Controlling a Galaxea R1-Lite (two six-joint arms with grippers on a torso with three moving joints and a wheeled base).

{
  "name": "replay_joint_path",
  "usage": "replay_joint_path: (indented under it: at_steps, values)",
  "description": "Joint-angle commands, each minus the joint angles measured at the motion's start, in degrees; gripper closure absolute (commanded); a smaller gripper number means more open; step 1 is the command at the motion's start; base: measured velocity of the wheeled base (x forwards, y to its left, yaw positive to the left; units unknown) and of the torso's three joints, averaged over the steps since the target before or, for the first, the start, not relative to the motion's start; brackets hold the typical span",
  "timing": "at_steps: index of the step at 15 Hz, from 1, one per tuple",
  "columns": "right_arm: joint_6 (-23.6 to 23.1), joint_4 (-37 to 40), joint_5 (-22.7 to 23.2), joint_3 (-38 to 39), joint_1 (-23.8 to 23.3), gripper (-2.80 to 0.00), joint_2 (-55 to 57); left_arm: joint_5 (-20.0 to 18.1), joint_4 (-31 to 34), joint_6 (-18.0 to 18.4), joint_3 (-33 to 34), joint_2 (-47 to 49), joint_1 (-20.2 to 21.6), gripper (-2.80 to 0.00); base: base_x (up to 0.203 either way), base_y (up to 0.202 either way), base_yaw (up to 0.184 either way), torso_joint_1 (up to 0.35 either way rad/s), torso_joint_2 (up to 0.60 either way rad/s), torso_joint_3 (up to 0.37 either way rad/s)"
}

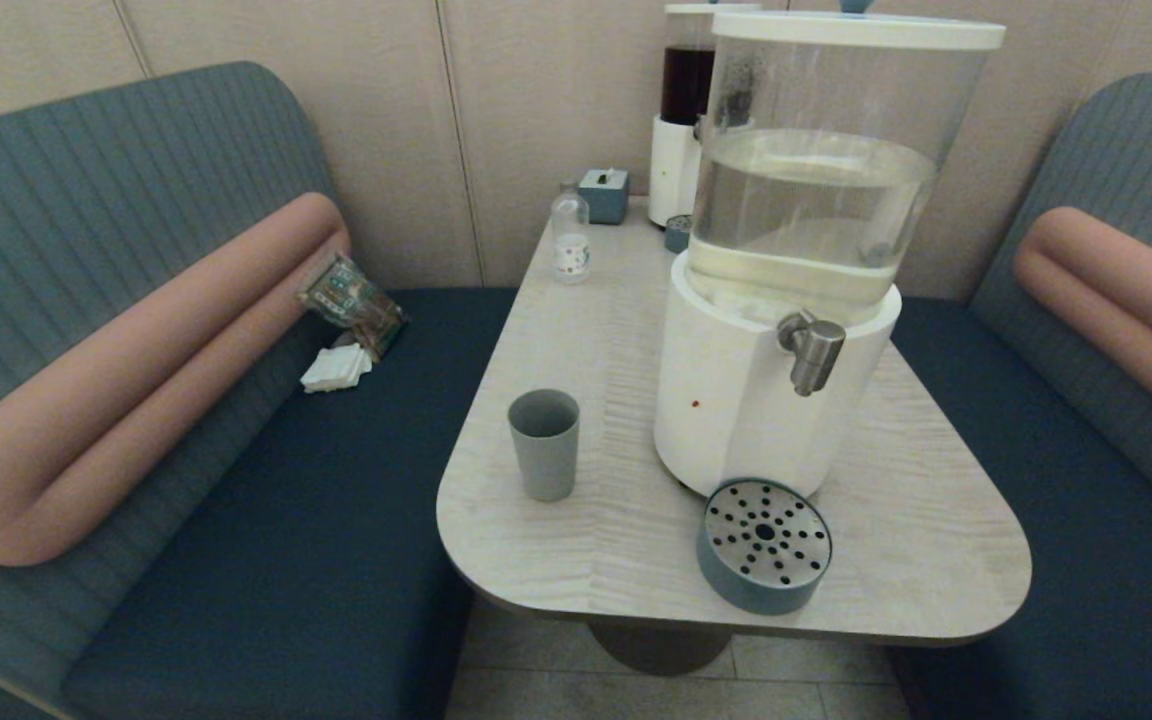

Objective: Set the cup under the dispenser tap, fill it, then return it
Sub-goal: Pick up the cup

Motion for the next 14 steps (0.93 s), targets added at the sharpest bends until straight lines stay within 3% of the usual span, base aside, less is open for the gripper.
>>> replay_joint_path:
  at_steps: [1, 3, 5, 7, 9, 11, 12, 14]
  values:
    - [0.0, 0.0, 0.0, 0.9, 0.0, 0.00, 0.0, 0.2, -0.1, -0.6, -0.8, 0.0, 0.0, 0.00, 0.000, 0.000, 0.000, 0.000, 0.00, 0.000]
    - [0.0, 0.0, 0.0, 0.8, 0.0, 0.00, 0.0, 0.0, 1.9, -1.8, -7.2, 0.6, 0.0, 0.00, 0.000, 0.000, 0.000, 0.000, 0.00, 0.000]
    - [0.0, 0.0, -0.1, 0.9, 0.0, 0.00, 0.0, -2.6, 6.8, -3.0, -17.6, 4.9, 0.0, 0.00, 0.000, 0.000, 0.000, 0.000, 0.00, 0.000]
    - [0.0, 0.0, 0.0, 0.9, 0.0, 0.00, 0.0, -9.0, 9.2, -7.0, -26.3, 13.1, -0.4, 0.00, 0.000, 0.000, 0.000, 0.000, 0.00, 0.000]
    - [0.0, 0.0, -0.1, 0.9, 0.0, 0.00, 0.0, -17.3, 7.6, -10.9, -32.6, 22.9, -2.0, 0.00, 0.000, 0.000, 0.000, 0.000, 0.00, 0.000]
    - [0.0, 0.0, 0.0, 0.8, 0.0, 0.00, 0.0, -25.1, -1.7, -11.9, -34.1, 33.7, -3.0, 0.00, 0.000, 0.000, 0.000, 0.000, 0.00, 0.000]
    - [0.0, 0.0, 0.0, 0.9, 0.0, 0.00, 0.0, -29.5, -10.1, -12.0, -33.4, 38.8, -3.3, 0.00, 0.000, 0.000, 0.000, 0.000, 0.00, 0.000]
    - [0.0, 0.0, 0.0, 0.9, 0.0, 0.00, 0.0, -37.4, -33.6, -12.0, -28.7, 49.7, -3.6, 0.00, 0.000, 0.000, 0.000, 0.000, 0.00, 0.000]
